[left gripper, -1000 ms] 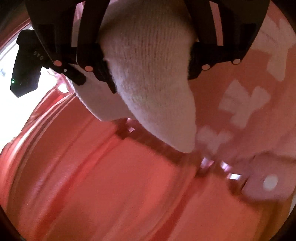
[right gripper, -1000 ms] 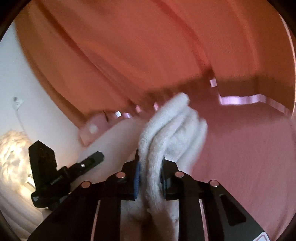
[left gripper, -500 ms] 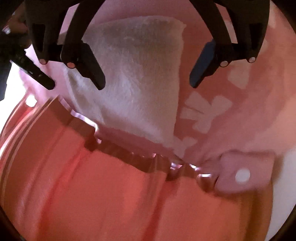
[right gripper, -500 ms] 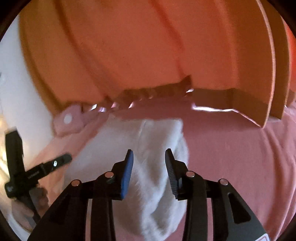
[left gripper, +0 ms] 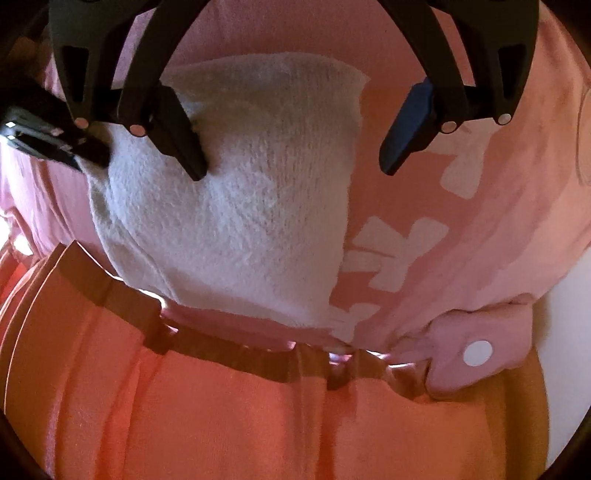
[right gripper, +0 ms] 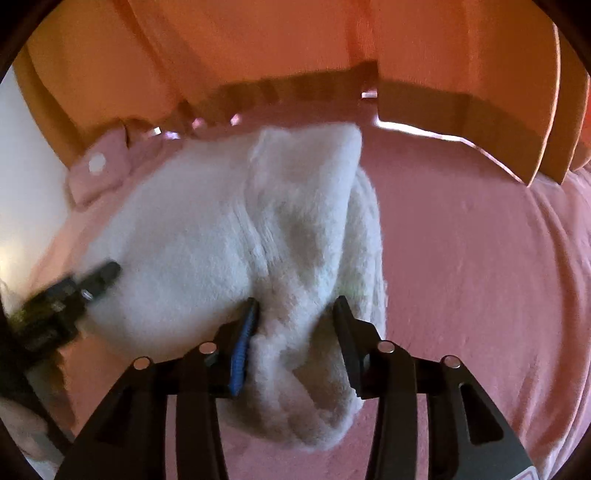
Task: Fold small clothes
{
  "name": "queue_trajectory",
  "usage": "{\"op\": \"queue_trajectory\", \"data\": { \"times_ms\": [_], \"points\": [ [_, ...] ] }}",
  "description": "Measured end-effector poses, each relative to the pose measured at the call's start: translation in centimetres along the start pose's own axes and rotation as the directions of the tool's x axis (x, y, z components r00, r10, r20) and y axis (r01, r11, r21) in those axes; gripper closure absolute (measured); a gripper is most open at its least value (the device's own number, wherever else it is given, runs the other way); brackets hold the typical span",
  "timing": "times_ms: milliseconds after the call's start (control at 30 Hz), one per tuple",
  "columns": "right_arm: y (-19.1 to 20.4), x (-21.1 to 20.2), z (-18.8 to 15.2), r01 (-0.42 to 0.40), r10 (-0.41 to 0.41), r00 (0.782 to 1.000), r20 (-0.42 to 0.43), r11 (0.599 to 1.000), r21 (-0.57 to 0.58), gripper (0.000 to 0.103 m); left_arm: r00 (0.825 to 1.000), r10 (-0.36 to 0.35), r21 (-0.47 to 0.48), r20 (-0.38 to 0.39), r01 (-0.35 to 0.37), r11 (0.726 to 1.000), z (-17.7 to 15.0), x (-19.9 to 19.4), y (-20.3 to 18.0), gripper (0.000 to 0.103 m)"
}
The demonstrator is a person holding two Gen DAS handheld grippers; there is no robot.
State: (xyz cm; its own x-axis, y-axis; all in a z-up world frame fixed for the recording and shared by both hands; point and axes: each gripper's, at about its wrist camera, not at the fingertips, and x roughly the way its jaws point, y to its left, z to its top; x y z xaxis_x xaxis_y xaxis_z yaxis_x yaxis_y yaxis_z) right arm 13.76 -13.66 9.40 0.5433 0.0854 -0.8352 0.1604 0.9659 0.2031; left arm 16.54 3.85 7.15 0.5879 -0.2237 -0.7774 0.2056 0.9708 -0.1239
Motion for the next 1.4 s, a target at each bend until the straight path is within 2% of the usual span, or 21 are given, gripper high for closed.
{"op": "queue_trajectory", "data": {
  "times_ms": [67, 100, 133, 267, 433, 567, 733, 967, 1400],
  "points": [
    [0.1, -1.6, -0.5, 0.002, -0.003, 0.999, 0.034, 1.0, 0.014, 0.052, 1.0, 0.008, -0.008, 0.013, -0.007, 1.0, -0.5, -1.1, -0.2, 0.011],
    [0.2, -2.6, -1.0, 0.017, -0.018, 0.998, 0.067, 1.0, 0.017, 0.037, 1.0, 0.014, -0.012, 0.018, -0.013, 1.0, -0.8, -1.6, -0.3, 0.008],
    [0.1, -3.3, -1.6, 0.028, -0.03, 0.995, 0.094, 0.999, 0.019, 0.03, 1.0, 0.02, -0.014, 0.024, -0.02, 1.0, -1.2, -2.1, -0.5, 0.008],
    [1.0, -5.2, -4.8, 0.065, -0.067, 0.987, 0.147, 0.998, 0.018, 0.019, 0.997, 0.061, 0.004, 0.037, -0.061, 0.998, -4.1, -3.6, -1.1, 0.007],
    [1.4, -5.1, -8.5, 0.118, -0.119, 0.986, 0.116, 0.993, 0.022, 0.018, 0.993, 0.114, 0.023, -0.015, -0.113, 0.993, -7.8, -4.1, -1.0, 0.007],
    [1.5, -5.1, -10.0, 0.18, -0.179, 0.976, 0.123, 0.984, 0.002, 0.018, 0.99, 0.143, 0.025, -0.012, -0.142, 0.99, -9.2, -4.3, -0.8, 0.007],
    [1.7, -4.7, -11.0, 0.197, -0.196, 0.973, 0.122, 0.98, 0.003, 0.017, 0.988, 0.152, 0.014, -0.005, -0.152, 0.988, -9.8, -4.5, -0.9, 0.007],
    [3.2, -3.8, -12.1, 0.219, -0.213, 0.97, 0.115, 0.975, -0.043, 0.017, 0.987, 0.163, 0.045, 0.006, -0.163, 0.986, -10.4, -4.3, -1.5, 0.007],
    [3.3, -3.3, -12.3, 0.244, -0.239, 0.965, 0.104, 0.969, -0.037, 0.017, 0.978, 0.209, 0.068, 0.018, -0.21, 0.975, -10.9, -3.5, -2.1, 0.007]
  ]
}}
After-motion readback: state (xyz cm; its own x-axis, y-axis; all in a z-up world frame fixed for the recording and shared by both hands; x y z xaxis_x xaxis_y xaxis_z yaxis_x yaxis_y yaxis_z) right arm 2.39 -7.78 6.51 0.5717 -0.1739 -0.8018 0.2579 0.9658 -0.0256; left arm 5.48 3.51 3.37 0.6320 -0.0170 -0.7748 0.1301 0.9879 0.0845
